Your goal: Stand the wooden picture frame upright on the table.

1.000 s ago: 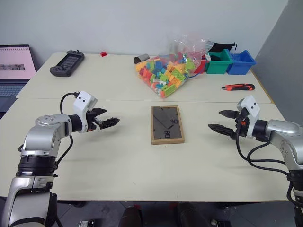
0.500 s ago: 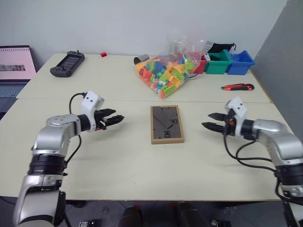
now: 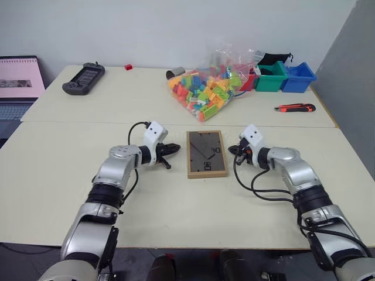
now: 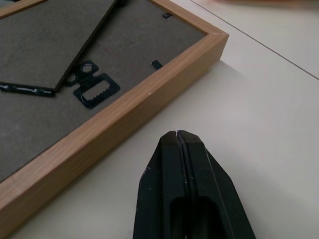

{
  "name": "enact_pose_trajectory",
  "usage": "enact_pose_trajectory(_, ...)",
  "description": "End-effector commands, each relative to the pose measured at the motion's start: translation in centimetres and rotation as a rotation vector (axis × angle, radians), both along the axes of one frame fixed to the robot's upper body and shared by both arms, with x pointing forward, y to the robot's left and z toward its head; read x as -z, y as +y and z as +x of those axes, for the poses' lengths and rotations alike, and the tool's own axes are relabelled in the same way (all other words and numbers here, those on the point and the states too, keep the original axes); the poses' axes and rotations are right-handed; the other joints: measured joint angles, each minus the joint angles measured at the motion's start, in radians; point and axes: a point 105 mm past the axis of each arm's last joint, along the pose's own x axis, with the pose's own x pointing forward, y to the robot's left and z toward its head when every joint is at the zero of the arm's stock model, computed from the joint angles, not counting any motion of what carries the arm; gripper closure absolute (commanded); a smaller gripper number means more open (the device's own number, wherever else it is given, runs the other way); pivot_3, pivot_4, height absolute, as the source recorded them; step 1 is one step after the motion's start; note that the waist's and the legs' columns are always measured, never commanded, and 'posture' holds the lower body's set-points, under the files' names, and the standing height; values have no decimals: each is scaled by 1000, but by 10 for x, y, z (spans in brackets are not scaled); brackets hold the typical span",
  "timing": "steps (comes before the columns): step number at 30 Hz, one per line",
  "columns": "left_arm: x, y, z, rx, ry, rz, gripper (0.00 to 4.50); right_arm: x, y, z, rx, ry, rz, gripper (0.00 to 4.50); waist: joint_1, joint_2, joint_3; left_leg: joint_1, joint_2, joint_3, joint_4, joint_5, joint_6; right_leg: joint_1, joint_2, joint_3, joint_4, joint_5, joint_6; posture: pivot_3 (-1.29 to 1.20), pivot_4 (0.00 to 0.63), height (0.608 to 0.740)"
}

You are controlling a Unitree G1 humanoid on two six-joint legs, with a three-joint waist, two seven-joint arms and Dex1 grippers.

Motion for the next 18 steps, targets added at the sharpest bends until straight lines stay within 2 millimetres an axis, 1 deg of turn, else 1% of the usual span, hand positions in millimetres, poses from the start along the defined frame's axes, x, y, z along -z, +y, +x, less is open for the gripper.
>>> enact_pose_trajectory(1,-7,-12,1,45,-34,18,4461,-18,10,4,-24,-74,1,4500,0,0,0,0,0,0,0,0,0,0,0,0,0,0,0,0,150,740)
enact_pose_trajectory(6,-5,-19,-10,112,-18,31,4461,-23,26,-8,-94,-74,33,4500,-1,0,0,0,0,0,0,0,0,0,0,0,1,0,0,0,150,740)
enact_pose_trajectory(10,-3,-24,-22,147,-4,35,4461,-19,36,-22,-141,-56,36,4500,-1,0,0,0,0,-1,0,0,0,0,0,0,1,0,0,0,150,740)
enact_pose_trajectory(13,-4,-27,-30,166,2,36,4461,-18,38,-30,-151,-48,42,4500,-1,0,0,0,0,-1,0,0,0,0,0,0,1,0,0,0,150,740)
enact_pose_trajectory(18,-5,-27,-38,173,7,47,4461,-12,40,-51,-199,-18,14,4500,0,0,0,0,0,-1,0,0,0,0,0,0,1,0,0,0,150,740)
